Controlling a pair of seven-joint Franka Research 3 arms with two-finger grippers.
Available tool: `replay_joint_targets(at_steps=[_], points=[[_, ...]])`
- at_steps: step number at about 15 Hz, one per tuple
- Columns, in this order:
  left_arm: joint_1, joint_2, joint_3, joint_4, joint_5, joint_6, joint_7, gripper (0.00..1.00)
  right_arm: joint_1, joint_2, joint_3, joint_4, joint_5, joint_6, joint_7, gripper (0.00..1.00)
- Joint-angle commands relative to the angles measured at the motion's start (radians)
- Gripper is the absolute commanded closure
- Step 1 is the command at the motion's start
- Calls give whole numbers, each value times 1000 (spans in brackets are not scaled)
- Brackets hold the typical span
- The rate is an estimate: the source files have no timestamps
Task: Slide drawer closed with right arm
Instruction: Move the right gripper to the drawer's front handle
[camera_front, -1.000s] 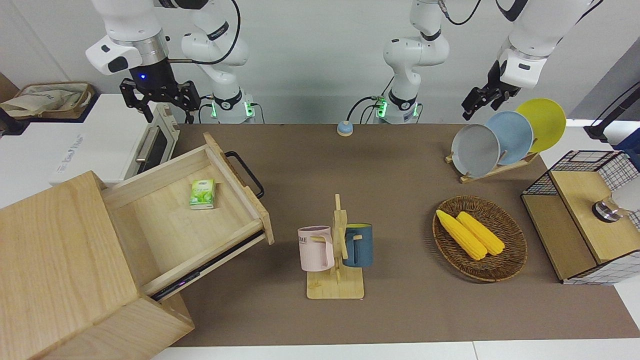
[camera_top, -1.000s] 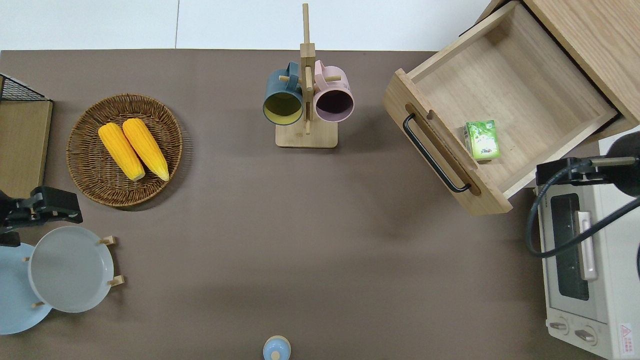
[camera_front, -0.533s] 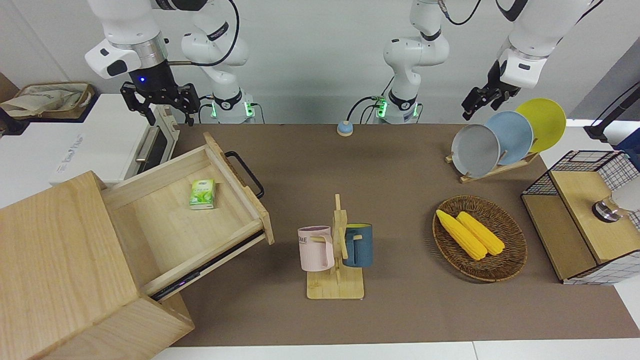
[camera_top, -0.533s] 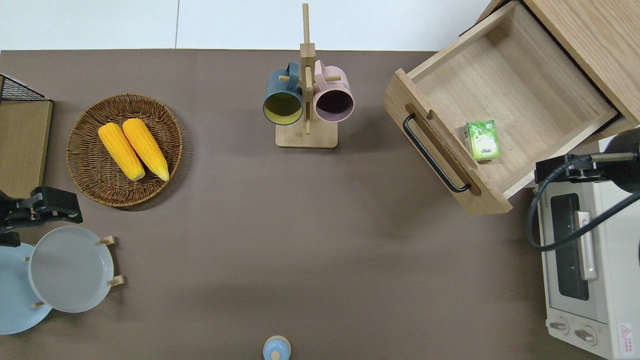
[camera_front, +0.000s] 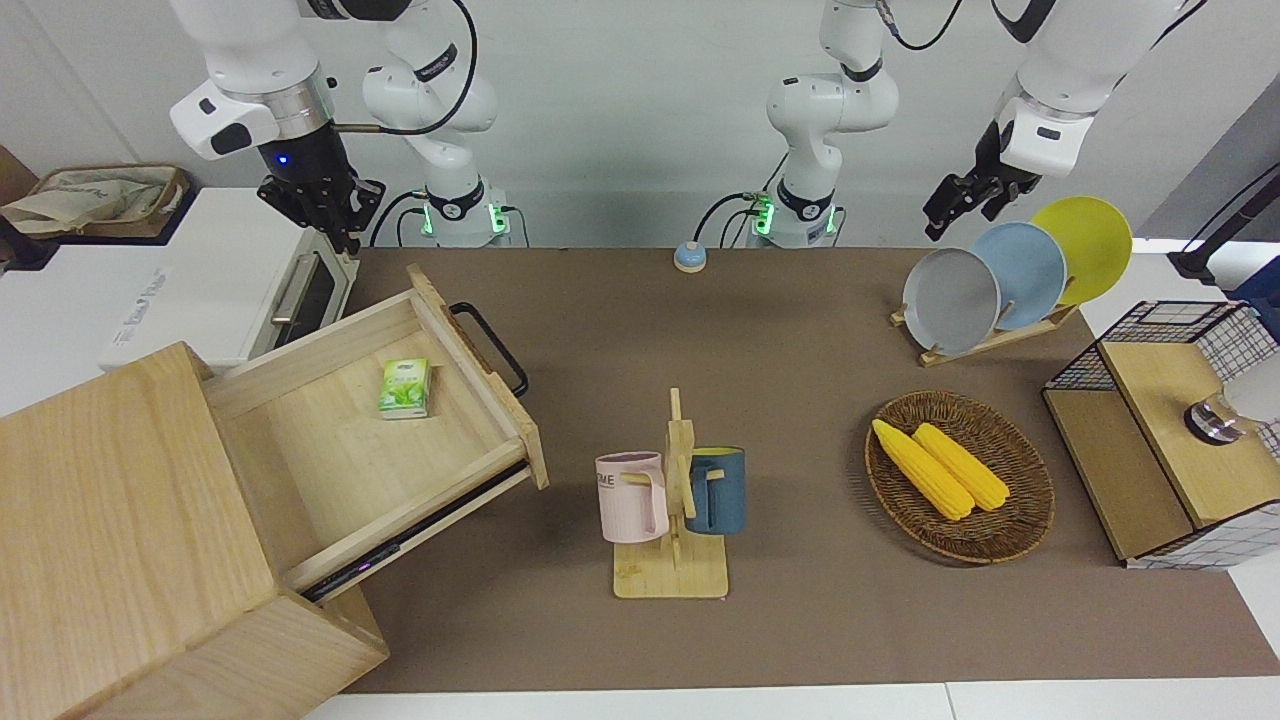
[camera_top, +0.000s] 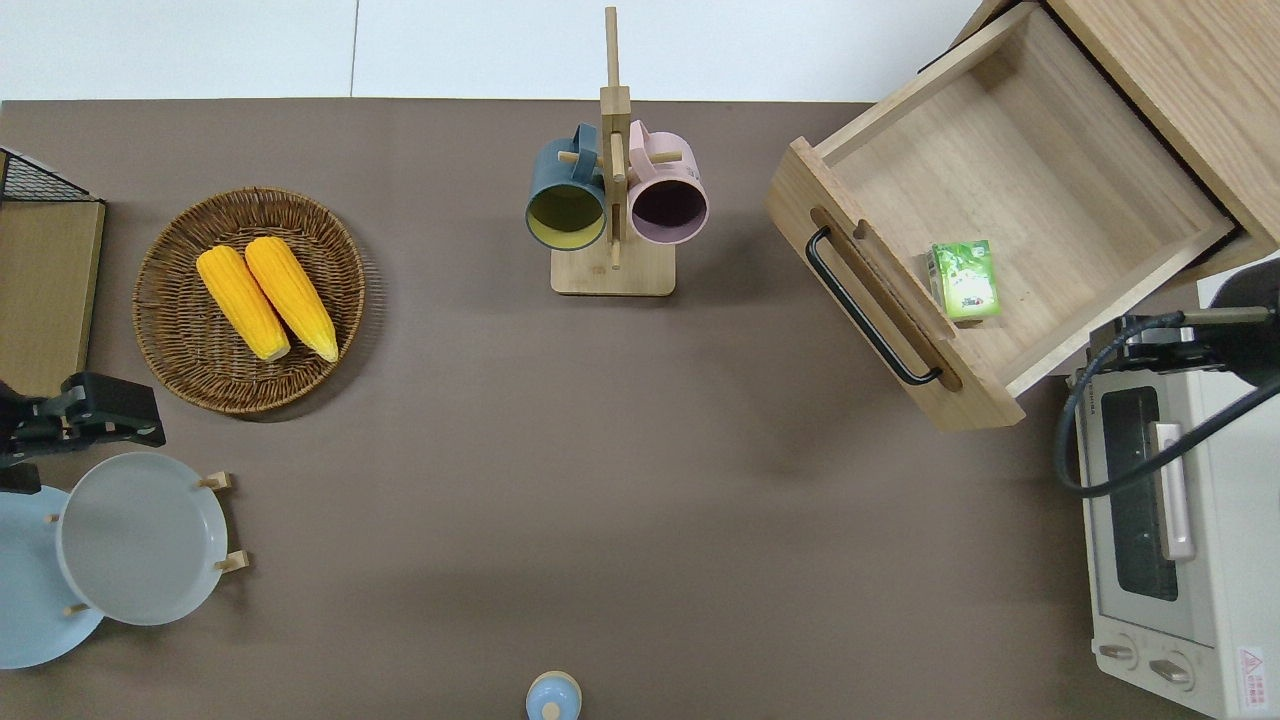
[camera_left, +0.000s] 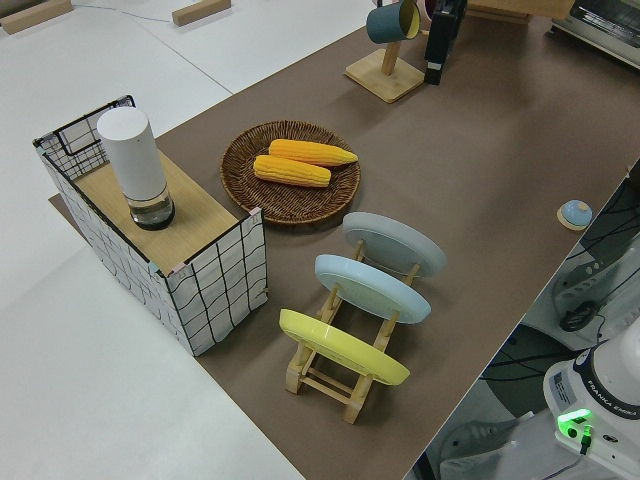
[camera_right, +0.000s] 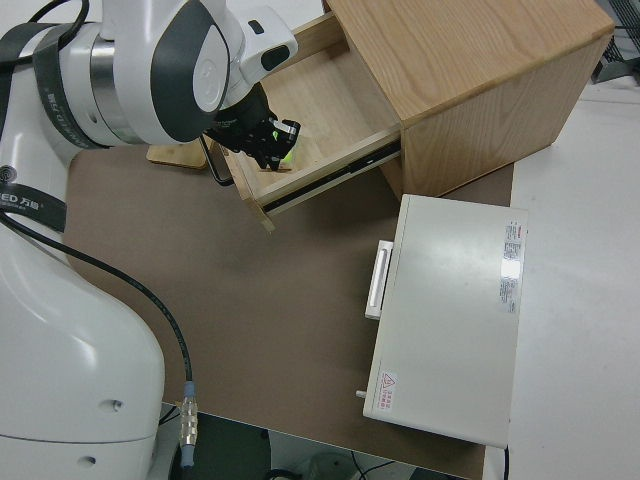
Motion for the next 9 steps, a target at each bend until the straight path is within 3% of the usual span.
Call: replay_joint_targets(at_steps=[1, 5, 9], points=[[-4, -8, 5, 0, -4, -2, 10, 7, 4, 14, 9, 28, 24, -43, 103, 925], [-4, -8, 5, 0, -4, -2, 10, 7, 4, 14, 31, 40, 85, -82, 275, 1000], [-4, -8, 5, 0, -4, -2, 10, 7, 31, 9, 69, 40, 107, -103, 462, 1000]])
